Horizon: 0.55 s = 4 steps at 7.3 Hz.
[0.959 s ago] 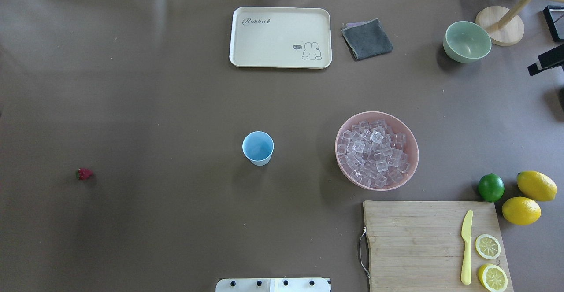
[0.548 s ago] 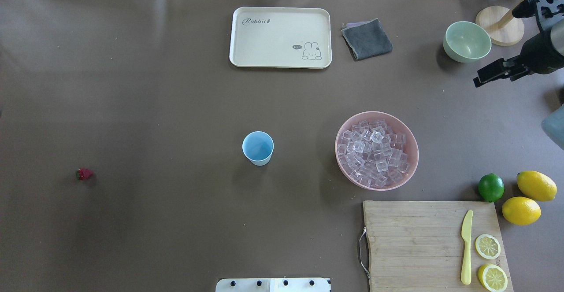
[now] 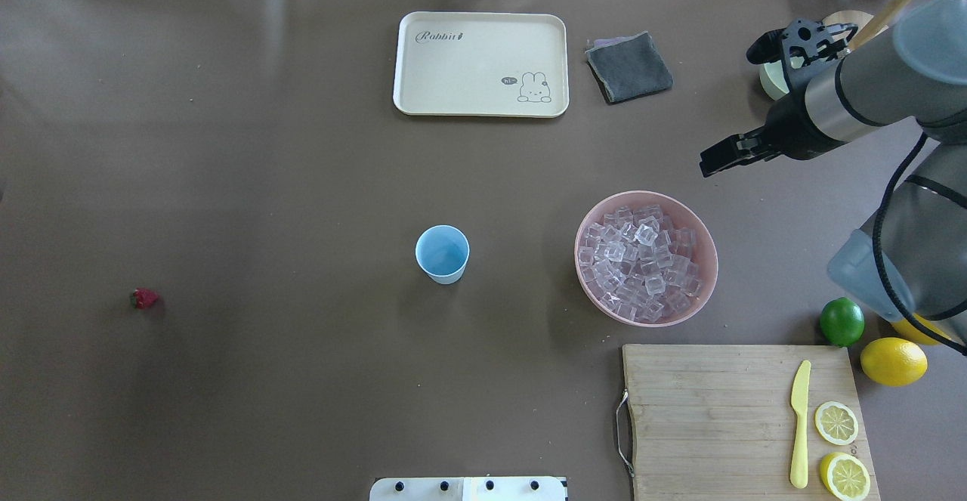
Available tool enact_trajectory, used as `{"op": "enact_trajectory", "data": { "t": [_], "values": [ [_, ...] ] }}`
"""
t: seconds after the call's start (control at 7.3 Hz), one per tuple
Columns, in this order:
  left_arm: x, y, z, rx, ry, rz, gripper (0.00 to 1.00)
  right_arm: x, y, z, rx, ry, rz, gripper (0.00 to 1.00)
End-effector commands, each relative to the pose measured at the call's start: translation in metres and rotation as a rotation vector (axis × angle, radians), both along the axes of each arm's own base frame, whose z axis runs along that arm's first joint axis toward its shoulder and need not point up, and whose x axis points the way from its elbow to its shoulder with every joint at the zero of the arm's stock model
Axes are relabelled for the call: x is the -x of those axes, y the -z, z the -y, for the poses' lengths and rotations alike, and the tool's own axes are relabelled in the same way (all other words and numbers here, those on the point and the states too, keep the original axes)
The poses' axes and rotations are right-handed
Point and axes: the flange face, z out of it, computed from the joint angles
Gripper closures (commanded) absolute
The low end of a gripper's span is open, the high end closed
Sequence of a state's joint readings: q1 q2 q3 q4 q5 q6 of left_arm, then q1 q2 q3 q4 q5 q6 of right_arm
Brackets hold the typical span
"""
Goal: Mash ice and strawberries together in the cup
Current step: 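Move the right gripper over the pink bowl of ice cubes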
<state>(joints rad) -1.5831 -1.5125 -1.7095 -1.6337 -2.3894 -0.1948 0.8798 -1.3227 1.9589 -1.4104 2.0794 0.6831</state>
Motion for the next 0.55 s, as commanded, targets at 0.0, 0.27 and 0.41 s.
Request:
{"op": "enact_trajectory", "data": {
  "t": [0.0,0.27,0.41],
  "values": [
    [0.0,0.001,0.0,-0.002,0.0,-0.001,0.01,0.051,0.03,-0.016,-0.037,0.043,0.014,0.0],
    [0.0,0.001,0.002,-0.002,0.0,-0.001,0.01,0.088,0.031,-0.03,-0.064,0.064,-0.022,0.0],
    [0.0,0.0,0.003,-0.001,0.0,-0.001,0.01,0.097,0.022,-0.037,-0.06,0.075,-0.046,0.0]
  ]
}}
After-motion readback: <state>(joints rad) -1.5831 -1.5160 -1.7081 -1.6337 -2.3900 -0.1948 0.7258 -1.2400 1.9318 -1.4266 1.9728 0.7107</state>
